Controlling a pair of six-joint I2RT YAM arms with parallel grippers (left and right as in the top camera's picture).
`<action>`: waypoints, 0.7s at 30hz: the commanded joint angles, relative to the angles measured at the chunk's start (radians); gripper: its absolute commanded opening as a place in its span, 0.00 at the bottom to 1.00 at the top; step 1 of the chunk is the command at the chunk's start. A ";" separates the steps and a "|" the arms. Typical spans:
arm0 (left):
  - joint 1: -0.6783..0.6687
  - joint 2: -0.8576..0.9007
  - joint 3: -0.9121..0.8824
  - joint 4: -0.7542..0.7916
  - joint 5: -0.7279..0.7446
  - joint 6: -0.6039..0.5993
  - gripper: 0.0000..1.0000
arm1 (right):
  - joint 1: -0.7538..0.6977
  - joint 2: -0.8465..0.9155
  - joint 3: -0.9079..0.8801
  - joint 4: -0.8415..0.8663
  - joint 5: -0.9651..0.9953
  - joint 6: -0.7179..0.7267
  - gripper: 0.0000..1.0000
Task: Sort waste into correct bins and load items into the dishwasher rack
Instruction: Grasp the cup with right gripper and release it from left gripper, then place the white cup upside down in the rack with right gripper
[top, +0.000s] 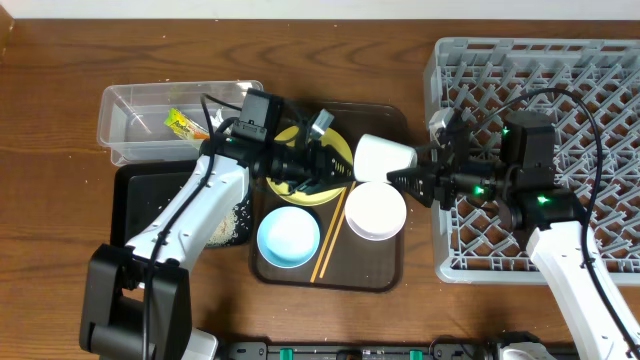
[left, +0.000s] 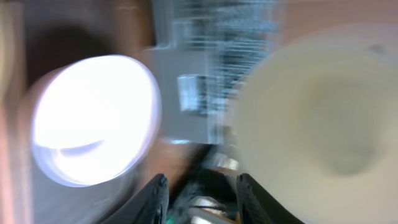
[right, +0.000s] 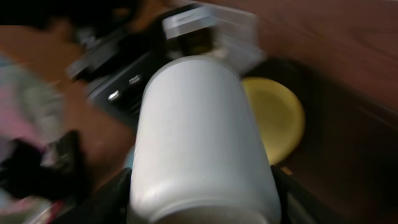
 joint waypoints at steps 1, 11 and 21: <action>0.012 -0.049 0.006 -0.067 -0.326 0.118 0.40 | 0.006 -0.023 0.035 -0.057 0.238 0.065 0.38; 0.110 -0.345 0.006 -0.238 -0.636 0.131 0.41 | -0.108 -0.092 0.310 -0.500 0.600 0.106 0.20; 0.134 -0.490 0.006 -0.320 -0.747 0.131 0.49 | -0.380 -0.074 0.411 -0.712 0.890 0.198 0.08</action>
